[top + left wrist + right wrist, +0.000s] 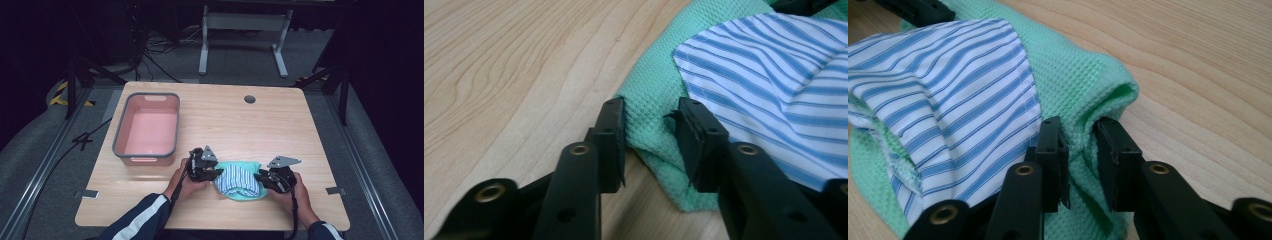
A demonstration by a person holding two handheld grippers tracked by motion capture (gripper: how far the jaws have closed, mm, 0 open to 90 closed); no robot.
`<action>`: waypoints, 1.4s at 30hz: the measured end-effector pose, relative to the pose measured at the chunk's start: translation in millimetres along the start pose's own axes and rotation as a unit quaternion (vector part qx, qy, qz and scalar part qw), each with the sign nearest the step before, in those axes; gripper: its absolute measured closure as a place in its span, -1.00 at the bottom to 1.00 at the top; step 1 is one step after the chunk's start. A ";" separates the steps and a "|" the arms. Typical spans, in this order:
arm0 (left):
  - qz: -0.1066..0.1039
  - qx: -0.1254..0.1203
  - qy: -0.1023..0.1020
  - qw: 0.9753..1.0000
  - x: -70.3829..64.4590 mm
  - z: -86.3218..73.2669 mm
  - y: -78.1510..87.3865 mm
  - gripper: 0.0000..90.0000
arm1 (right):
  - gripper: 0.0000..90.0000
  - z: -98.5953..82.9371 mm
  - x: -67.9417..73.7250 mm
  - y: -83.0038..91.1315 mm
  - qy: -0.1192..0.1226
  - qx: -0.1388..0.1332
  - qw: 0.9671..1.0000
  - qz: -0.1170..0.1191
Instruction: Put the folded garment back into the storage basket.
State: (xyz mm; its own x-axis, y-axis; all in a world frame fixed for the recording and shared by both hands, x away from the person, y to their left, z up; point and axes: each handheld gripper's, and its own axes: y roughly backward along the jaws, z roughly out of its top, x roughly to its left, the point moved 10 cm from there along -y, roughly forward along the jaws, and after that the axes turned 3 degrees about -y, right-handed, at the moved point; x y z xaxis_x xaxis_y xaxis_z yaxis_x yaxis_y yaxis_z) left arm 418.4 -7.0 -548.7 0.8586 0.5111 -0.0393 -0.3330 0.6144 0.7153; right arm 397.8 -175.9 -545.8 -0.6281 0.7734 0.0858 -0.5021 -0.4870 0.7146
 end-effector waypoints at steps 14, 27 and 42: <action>-0.005 0.009 -0.010 1.000 -4.3 5.6 -0.9 0.84 | 0.81 -0.3 1.2 2.0 -0.001 0.000 1.000 -0.007; 0.004 -0.001 -0.027 1.000 -1.2 25.8 10.9 0.86 | 0.81 15.5 -0.8 17.2 -0.013 -0.021 1.000 -0.015; 0.015 -0.018 -0.031 0.999 10.4 48.3 39.7 0.86 | 0.82 49.3 6.2 31.4 -0.009 -0.050 0.999 -0.016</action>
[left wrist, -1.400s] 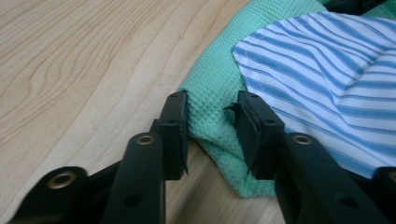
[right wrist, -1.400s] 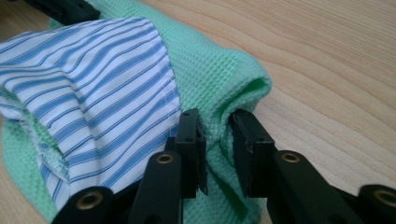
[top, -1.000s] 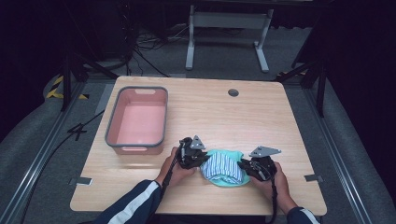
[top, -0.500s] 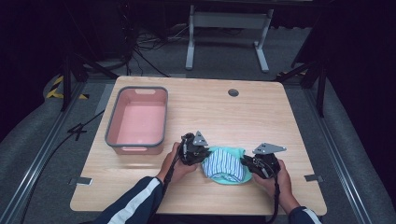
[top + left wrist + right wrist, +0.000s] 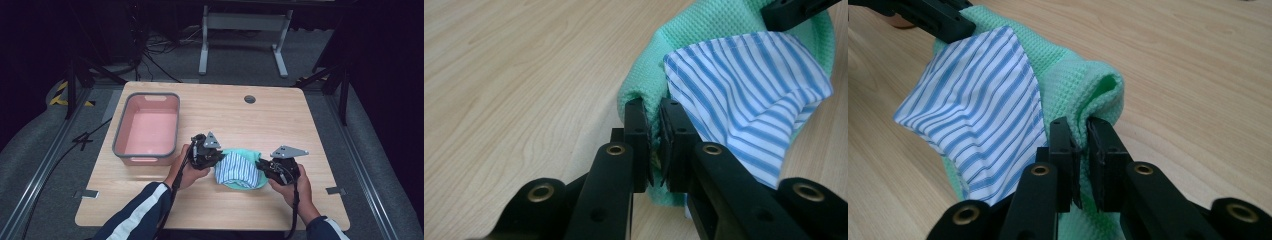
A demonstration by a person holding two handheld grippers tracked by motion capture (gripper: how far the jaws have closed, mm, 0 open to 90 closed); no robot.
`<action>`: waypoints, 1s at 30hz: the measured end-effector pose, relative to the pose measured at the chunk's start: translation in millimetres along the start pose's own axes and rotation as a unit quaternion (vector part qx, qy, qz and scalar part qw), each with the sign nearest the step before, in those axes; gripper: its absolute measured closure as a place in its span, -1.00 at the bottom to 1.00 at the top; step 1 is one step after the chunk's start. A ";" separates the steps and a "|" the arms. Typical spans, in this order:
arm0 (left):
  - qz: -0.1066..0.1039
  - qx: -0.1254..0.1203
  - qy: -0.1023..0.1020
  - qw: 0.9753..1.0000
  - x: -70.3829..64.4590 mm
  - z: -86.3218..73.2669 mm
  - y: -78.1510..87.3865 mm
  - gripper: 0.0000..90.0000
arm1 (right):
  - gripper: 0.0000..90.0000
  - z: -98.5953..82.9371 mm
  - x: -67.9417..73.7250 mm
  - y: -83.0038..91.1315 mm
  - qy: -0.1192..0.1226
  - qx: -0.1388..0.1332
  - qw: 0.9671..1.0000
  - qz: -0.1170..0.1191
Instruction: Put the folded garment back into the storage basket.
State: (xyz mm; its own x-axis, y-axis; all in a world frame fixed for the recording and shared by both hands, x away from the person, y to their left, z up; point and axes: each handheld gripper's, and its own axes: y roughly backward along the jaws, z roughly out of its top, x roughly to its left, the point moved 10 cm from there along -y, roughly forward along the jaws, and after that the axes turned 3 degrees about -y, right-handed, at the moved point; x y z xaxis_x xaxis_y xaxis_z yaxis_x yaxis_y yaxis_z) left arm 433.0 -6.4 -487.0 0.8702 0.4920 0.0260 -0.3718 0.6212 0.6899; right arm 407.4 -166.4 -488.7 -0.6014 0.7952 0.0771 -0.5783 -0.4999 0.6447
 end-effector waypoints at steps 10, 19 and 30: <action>0.011 -0.006 0.005 1.000 15.7 9.0 22.8 0.86 | 0.81 28.5 10.2 -1.0 0.008 -0.013 1.000 0.008; 0.030 -0.018 -0.003 0.999 33.3 20.4 51.9 0.86 | 0.82 56.0 19.8 0.9 0.011 -0.031 0.999 0.017; 0.061 -0.033 0.004 0.998 55.3 22.5 84.3 0.86 | 0.82 92.6 38.2 -0.8 0.028 -0.044 0.998 0.026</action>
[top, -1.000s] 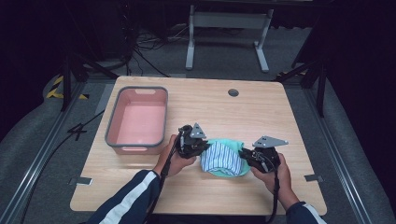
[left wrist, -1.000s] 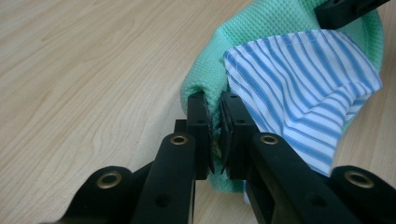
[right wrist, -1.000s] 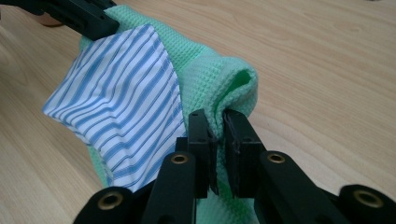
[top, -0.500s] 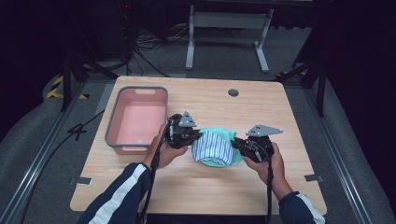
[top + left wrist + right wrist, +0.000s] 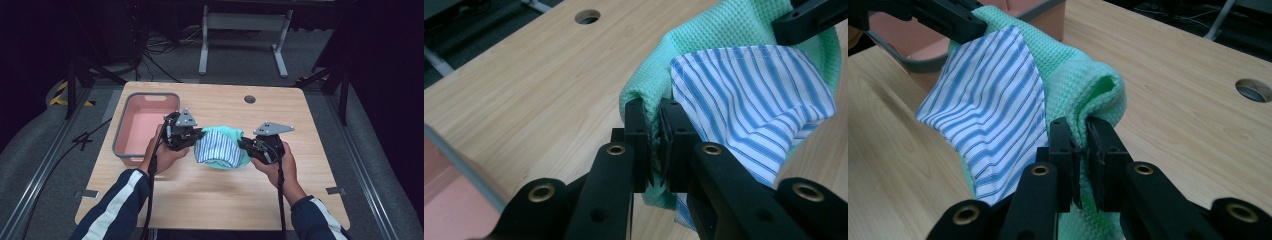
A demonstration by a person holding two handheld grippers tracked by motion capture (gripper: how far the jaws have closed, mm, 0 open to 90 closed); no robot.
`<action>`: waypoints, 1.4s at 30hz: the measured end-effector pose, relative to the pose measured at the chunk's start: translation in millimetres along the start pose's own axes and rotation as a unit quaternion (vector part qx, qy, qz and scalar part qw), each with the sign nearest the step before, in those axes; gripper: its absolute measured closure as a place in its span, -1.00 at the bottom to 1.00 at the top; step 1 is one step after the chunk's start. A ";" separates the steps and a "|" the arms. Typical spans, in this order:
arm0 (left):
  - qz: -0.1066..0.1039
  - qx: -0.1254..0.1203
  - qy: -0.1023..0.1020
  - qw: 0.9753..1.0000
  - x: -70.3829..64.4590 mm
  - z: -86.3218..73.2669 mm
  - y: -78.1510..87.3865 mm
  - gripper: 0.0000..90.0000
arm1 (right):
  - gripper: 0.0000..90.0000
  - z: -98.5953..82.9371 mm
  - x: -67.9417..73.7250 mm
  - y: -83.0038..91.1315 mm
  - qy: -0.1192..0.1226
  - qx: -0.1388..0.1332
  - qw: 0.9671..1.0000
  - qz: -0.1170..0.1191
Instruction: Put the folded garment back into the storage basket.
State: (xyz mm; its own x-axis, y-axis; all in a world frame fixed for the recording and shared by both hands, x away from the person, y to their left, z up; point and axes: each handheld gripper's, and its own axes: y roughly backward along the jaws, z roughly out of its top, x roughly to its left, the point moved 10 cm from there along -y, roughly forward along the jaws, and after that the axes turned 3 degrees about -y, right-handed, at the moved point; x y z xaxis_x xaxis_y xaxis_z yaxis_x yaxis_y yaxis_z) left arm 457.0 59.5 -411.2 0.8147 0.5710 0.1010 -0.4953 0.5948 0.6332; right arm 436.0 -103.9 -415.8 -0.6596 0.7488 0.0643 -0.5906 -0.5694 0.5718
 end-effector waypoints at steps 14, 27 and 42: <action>0.035 -0.011 0.017 0.999 30.2 -7.4 40.7 0.87 | 0.82 41.0 26.3 -13.5 0.016 -0.014 1.000 0.023; 0.067 -0.019 0.033 0.997 52.9 -13.4 68.6 0.87 | 0.82 70.6 46.2 -30.3 0.022 -0.025 0.998 0.044; 0.101 -0.009 0.054 0.993 73.8 -35.7 100.4 0.87 | 0.82 92.0 74.5 -60.7 0.038 -0.027 0.996 0.070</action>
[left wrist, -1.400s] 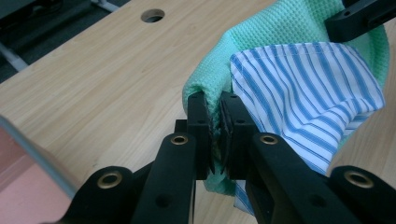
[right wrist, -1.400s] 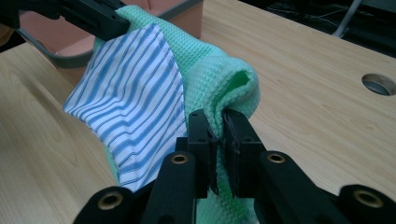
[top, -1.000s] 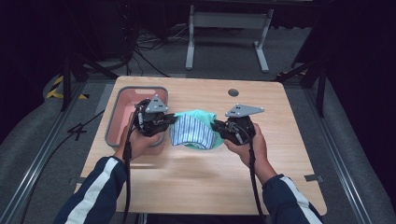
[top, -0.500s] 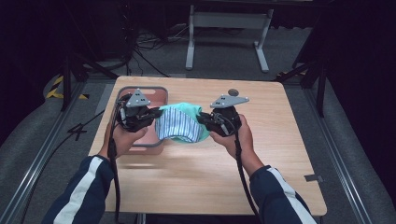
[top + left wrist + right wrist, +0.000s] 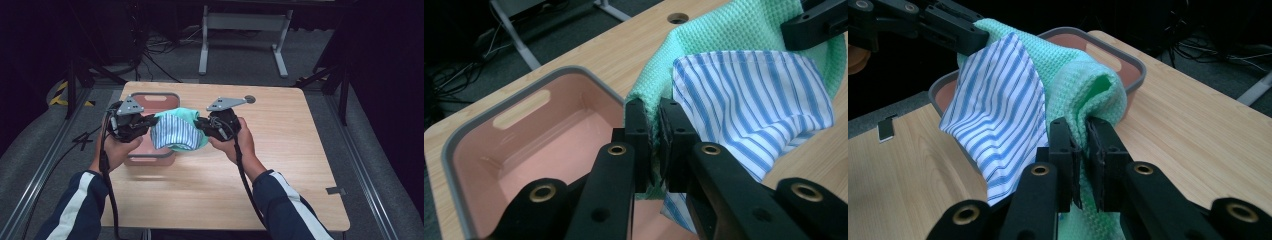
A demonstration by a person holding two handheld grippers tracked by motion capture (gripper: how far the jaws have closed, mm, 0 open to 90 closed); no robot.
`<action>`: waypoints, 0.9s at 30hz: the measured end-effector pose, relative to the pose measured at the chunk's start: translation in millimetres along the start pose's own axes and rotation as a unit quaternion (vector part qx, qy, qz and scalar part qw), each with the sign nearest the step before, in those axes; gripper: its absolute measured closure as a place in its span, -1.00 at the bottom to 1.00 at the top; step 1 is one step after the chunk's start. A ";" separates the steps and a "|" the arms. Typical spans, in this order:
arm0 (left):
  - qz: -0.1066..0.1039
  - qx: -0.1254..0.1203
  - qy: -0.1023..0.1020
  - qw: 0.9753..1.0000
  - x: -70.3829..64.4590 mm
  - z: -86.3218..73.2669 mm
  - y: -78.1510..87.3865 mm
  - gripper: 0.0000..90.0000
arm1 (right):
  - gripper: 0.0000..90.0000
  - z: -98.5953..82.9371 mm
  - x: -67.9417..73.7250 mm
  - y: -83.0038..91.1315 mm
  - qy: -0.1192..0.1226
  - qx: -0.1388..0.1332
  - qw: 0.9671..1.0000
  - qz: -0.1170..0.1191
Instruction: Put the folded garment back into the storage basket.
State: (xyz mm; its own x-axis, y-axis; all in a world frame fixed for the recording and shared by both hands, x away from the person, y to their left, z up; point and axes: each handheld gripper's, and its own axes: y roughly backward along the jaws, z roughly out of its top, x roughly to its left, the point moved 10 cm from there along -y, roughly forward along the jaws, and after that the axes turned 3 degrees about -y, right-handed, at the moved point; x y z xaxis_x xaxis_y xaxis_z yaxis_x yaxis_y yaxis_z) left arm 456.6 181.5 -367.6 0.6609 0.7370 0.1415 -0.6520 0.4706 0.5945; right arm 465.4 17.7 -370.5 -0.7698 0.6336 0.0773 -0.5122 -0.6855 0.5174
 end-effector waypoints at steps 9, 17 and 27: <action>0.023 -0.005 0.025 0.999 17.6 -8.4 14.4 0.88 | 0.82 12.3 14.9 -23.3 0.009 0.000 1.000 0.020; 0.039 -0.003 0.039 0.999 33.9 -14.8 22.0 0.88 | 0.82 20.4 25.4 -42.5 0.015 0.005 0.999 0.029; 0.054 0.010 0.048 0.997 49.1 -26.1 24.1 0.88 | 0.81 21.9 36.9 -68.3 0.014 0.015 0.999 0.041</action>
State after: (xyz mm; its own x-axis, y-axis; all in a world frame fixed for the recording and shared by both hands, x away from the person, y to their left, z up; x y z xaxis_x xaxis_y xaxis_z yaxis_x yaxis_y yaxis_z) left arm 463.7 241.6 -367.0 0.5480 0.8265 0.1286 -0.7092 0.3777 0.5953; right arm 480.4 95.7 -384.4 -0.8189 0.5655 0.0977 -0.4354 -0.7232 0.5361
